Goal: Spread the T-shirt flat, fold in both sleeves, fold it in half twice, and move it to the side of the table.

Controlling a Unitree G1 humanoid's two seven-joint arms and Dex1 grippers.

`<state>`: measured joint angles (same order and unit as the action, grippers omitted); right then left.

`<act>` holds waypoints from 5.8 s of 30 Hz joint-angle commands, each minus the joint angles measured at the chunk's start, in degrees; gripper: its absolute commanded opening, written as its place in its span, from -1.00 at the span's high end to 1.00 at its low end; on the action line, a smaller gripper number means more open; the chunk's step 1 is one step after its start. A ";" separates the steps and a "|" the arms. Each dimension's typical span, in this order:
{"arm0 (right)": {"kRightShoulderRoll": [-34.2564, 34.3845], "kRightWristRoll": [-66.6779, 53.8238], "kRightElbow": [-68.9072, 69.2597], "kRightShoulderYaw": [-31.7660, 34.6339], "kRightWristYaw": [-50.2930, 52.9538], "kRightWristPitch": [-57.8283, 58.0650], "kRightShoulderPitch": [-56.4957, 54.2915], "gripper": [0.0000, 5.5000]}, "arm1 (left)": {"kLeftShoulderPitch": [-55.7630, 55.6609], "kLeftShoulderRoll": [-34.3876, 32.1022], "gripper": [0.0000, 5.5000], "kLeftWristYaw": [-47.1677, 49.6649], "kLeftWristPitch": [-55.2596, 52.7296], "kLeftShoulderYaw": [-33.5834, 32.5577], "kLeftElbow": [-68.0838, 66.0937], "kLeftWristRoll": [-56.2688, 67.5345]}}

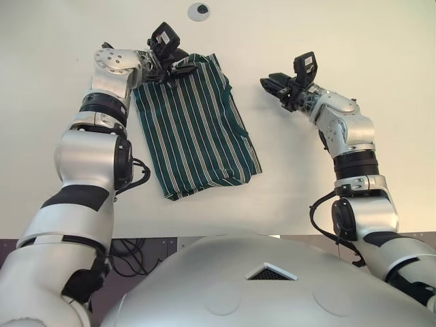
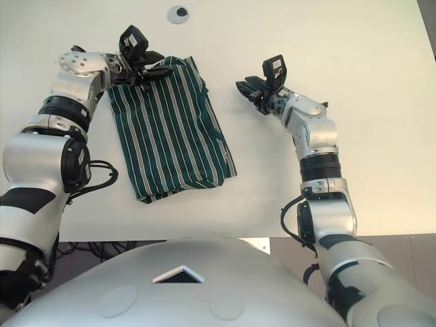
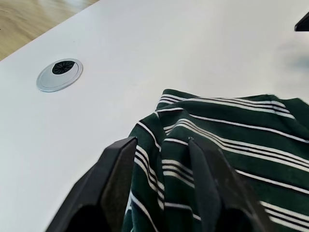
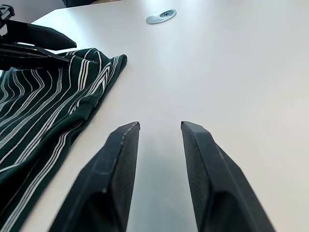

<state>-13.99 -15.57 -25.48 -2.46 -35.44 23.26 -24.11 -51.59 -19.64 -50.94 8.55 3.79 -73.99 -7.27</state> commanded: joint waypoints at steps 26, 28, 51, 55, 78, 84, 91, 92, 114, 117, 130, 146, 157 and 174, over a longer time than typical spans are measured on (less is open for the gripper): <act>0.28 1.27 0.45 -1.84 -0.58 0.99 -0.06 0.44 | 0.29 1.94 0.97 -2.40 -5.84 -5.20 -1.64 4.73; 0.31 1.27 0.48 -1.93 -0.60 1.09 0.03 0.44 | -0.76 1.85 0.98 -6.77 -11.13 -7.87 -1.85 7.80; 2.85 0.42 1.46 -2.02 -0.50 1.64 -1.37 0.44 | -5.06 1.37 0.70 -1.99 -27.54 -12.55 -3.25 9.39; 3.08 -0.24 2.33 -1.19 -0.22 0.96 -0.90 0.44 | -5.27 0.51 0.48 1.66 -24.58 -11.93 -3.29 7.72; 5.14 5.43 -9.80 -9.56 -13.65 -8.57 -6.77 0.44 | 7.88 -9.17 -0.71 3.97 7.95 1.21 7.21 -3.35; 4.42 9.14 -13.99 -11.18 -12.19 -6.25 -8.21 0.44 | 7.27 -9.06 -0.96 12.20 7.52 5.55 2.96 -8.43; 2.99 12.14 -15.84 -12.10 -10.56 -7.81 -7.78 0.44 | 5.72 -8.14 -0.96 22.45 6.79 7.32 0.35 -10.71; 2.98 12.05 -15.73 -11.76 -10.12 -8.60 -7.48 0.44 | 5.23 -7.19 -0.96 22.53 7.18 7.08 0.30 -10.29; -13.00 -14.74 42.27 13.69 -8.58 25.48 29.61 0.44 | 36.29 -30.31 -0.96 -13.61 -60.15 -14.34 60.67 38.78; -11.67 -21.86 49.19 18.56 -6.45 33.49 34.59 0.24 | 44.08 -36.52 -0.96 -18.71 -77.71 -18.24 68.00 49.89; -4.92 -41.33 50.29 24.50 6.47 60.37 37.85 -0.33 | 67.72 -31.63 -0.96 -12.95 -87.72 -22.15 77.87 56.96; -1.95 -38.98 38.03 11.07 7.03 57.36 32.10 -0.33 | 66.82 -26.60 -0.96 -7.17 -80.58 -12.71 76.01 54.95; 0.73 -37.64 36.05 8.73 10.80 56.24 30.48 -0.20 | 64.00 -25.19 -0.82 -6.02 -82.16 -9.85 74.91 56.37; -2.23 -36.00 33.86 5.62 10.48 53.42 30.48 0.70 | 61.62 -26.51 0.29 -6.77 -82.95 -9.18 68.55 56.29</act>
<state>-14.27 -55.97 11.42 4.07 -27.92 76.57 4.13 8.69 -45.17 -60.12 -73.49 -6.93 -4.07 52.04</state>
